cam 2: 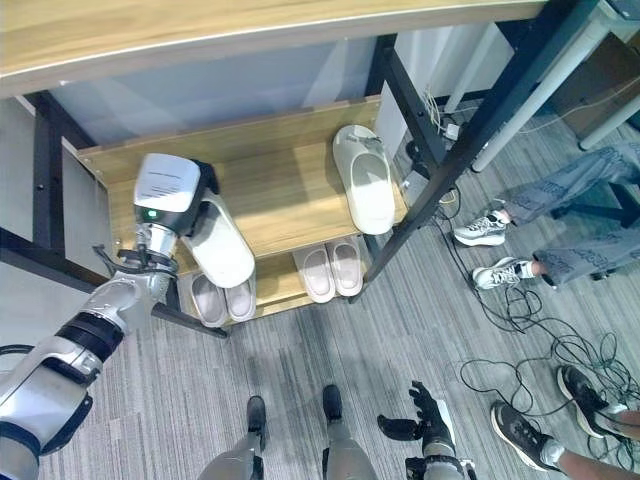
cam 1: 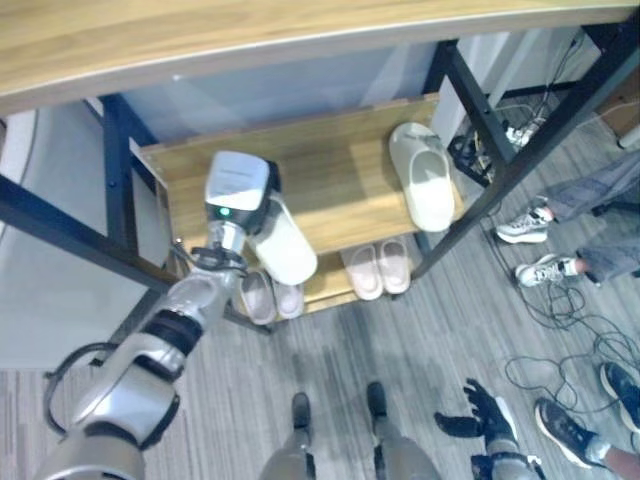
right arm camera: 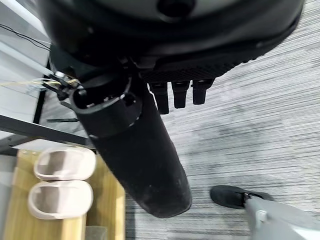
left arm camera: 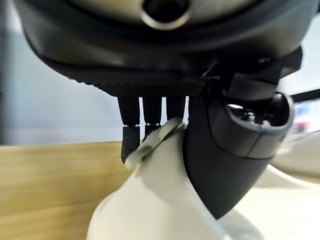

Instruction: Arrange the slippers neatly on the shoe rack.

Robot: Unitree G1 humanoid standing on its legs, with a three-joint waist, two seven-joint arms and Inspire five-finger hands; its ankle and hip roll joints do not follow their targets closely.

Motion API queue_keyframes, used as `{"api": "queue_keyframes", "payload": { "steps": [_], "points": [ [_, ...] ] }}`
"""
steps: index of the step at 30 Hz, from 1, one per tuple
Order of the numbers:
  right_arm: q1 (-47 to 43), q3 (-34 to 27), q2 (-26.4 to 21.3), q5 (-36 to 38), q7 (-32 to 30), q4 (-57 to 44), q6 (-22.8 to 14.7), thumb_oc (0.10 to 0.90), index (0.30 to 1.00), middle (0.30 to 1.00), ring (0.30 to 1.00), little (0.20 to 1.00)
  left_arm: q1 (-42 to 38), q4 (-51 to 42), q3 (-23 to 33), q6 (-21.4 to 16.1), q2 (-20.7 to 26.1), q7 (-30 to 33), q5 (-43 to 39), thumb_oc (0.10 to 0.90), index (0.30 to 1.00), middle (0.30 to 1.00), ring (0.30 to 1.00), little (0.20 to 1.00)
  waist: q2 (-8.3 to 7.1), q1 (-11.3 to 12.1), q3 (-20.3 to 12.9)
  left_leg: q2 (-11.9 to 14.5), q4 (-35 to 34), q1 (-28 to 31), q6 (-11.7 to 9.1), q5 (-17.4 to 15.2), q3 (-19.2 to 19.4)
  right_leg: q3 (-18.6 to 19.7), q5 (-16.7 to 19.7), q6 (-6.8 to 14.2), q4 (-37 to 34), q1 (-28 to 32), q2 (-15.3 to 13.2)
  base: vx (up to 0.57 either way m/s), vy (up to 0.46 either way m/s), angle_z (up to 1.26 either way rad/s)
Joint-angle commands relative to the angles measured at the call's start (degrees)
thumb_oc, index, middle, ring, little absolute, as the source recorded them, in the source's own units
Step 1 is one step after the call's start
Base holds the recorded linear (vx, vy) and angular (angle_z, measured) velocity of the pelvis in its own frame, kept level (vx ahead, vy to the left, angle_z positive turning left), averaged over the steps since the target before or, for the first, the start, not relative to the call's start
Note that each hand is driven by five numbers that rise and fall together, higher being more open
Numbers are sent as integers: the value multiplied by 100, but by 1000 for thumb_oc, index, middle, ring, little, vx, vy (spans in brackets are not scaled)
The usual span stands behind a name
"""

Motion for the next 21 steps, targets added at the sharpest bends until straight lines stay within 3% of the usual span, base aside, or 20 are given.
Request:
{"api": "queue_keyframes", "payload": {
  "steps": [1, 5, 11, 18, 21],
  "points": [
    [-16, -126, -491, 184, -227, -492, -230, 800, 900, 900, 900, 900, -953, -38, 75, -326, -469, 344, -108, 400, 300, 300, 300, 300, 294, -21, 59, -282, -34, 106, 109, -479, -130, -243, -492, 294, 472, 60, 61, 0, 0, 0],
    [-63, -42, -589, 157, -250, -672, -217, 800, 900, 900, 900, 900, -1464, 100, -250, -336, -762, 353, -124, 400, 300, 300, 300, 300, 269, -99, 135, -256, -34, -13, 101, -437, -53, -176, -433, 294, 460, -65, 86, 9, -16, -4],
    [-119, 13, -735, 187, -262, -807, -240, 800, 900, 900, 900, 900, -2251, 646, -663, -258, -830, 393, -160, 400, 300, 300, 300, 300, 248, -182, 176, -217, -34, -174, 79, -394, 16, -131, -362, 307, 419, -232, 106, 20, -13, -12],
    [-127, 54, -907, 271, -218, -1121, -360, 800, 900, 900, 900, 900, -3374, 1286, -1415, -102, -411, 367, -22, 400, 300, 300, 300, 300, 197, -275, 222, -165, -34, -449, 41, -332, 65, -130, -235, 353, 291, -450, 124, 29, -12, -8],
    [-118, 57, -917, 279, -212, -1155, -387, 800, 900, 900, 900, 900, -3536, 1469, -1495, -61, -332, 388, -29, 400, 300, 300, 300, 300, 173, -292, 218, -157, -34, -497, 33, -327, 68, -138, -216, 358, 263, -487, 125, 28, -8, -7]
  ]
}}
